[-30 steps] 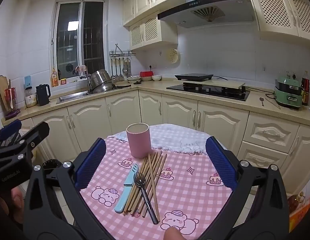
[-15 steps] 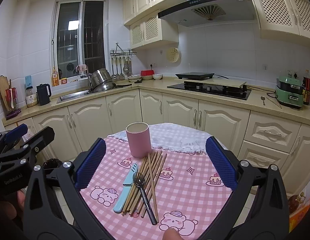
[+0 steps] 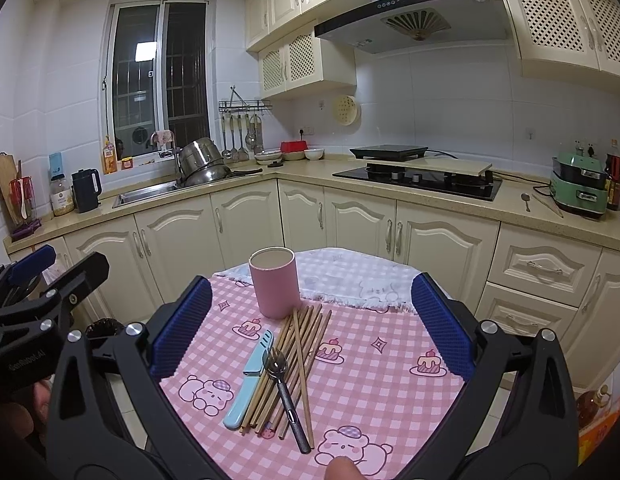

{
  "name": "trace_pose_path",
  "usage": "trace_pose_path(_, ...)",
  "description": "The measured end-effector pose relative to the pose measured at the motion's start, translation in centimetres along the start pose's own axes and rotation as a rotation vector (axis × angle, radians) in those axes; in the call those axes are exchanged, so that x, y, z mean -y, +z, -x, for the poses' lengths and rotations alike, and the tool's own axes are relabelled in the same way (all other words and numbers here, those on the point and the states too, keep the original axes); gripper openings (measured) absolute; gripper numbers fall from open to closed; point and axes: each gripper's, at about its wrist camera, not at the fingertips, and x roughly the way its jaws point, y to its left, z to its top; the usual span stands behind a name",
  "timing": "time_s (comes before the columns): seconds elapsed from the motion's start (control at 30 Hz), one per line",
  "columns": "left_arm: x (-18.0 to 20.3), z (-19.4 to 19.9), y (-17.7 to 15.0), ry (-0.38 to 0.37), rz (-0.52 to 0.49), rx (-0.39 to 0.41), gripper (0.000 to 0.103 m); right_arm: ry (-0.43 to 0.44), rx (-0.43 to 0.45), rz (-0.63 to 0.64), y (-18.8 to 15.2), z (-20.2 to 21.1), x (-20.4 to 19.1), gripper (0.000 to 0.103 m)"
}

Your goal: Organize utensils

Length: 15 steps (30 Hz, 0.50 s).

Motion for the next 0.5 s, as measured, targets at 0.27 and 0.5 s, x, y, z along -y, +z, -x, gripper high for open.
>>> trace_pose_path(0.27,0.0,-1.0,0.0,-0.001,0.000,-0.015,0.099,0.001,-0.007,0.001,0.1,-0.5,0.2,0.098)
trace_pose_path(0.5,0.3,-2.7,-0.5,-0.003,-0.011,-0.050,0.099,-0.001,-0.037,0.006,0.1,-1.7,0.4,0.098)
